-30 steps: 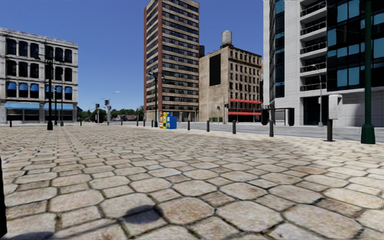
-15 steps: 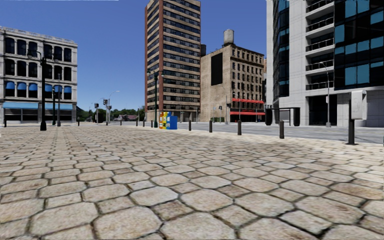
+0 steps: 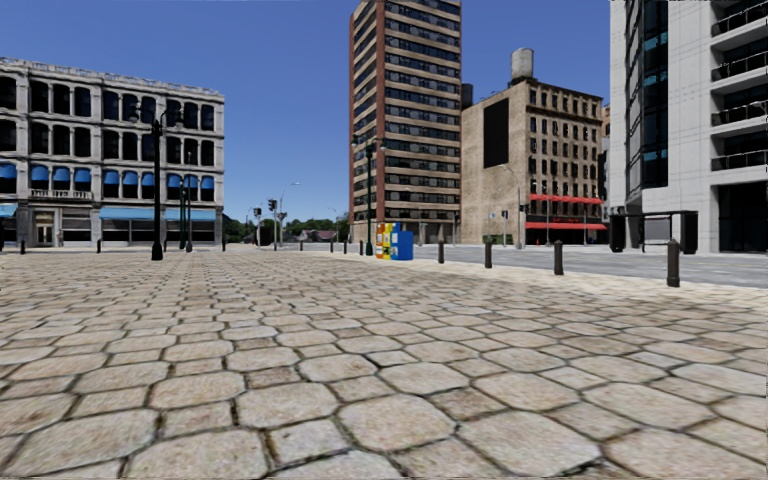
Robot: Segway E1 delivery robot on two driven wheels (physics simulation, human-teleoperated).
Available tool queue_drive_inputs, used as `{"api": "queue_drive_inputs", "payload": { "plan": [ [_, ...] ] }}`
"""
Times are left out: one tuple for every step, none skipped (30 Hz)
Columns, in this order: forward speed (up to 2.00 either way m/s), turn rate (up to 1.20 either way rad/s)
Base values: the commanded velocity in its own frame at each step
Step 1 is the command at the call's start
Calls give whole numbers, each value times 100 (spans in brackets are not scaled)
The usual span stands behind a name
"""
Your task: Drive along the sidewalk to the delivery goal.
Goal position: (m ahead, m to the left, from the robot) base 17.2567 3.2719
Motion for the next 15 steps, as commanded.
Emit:
{"api": "queue_drive_inputs", "payload": {
  "plan": [
    [176,0],
    [176,0],
    [176,0],
    [176,0],
    [176,0],
    [176,0],
    [176,0],
    [176,0],
    [176,0],
    [176,0],
    [176,0],
    [176,0],
    [176,0],
    [176,0],
    [176,0]
  ]
}}
